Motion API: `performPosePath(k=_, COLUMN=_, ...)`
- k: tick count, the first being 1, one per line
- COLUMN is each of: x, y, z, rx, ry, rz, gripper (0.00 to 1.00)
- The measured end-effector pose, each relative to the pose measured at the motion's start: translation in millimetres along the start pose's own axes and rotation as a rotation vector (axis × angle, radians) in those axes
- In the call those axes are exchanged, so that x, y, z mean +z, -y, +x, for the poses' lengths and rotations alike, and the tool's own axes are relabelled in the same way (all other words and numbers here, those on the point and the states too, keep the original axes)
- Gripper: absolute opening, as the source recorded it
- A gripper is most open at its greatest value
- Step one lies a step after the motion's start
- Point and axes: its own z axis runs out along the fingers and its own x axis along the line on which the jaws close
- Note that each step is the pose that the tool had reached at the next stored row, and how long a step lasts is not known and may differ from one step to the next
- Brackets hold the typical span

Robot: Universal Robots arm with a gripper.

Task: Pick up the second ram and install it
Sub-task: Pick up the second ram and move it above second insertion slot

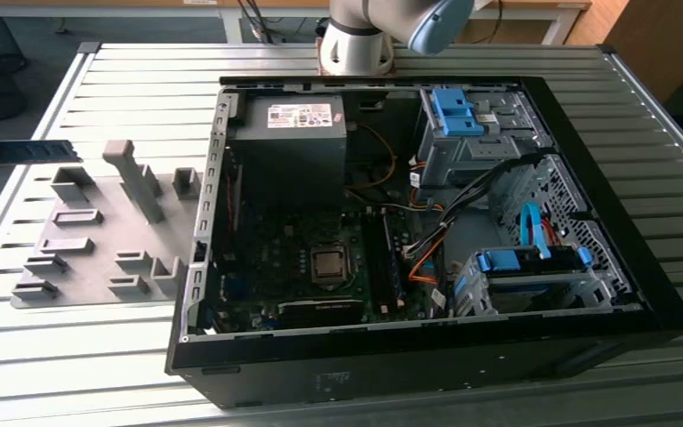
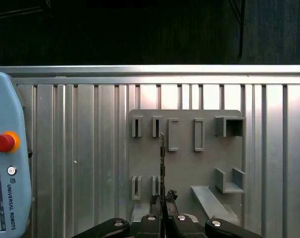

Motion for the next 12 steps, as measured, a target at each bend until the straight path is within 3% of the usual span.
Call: performPosePath(k=12, x=0.1, y=11.0, z=-0.2, rx=0.0, ry=0.0, rz=0.0, gripper=0.14)
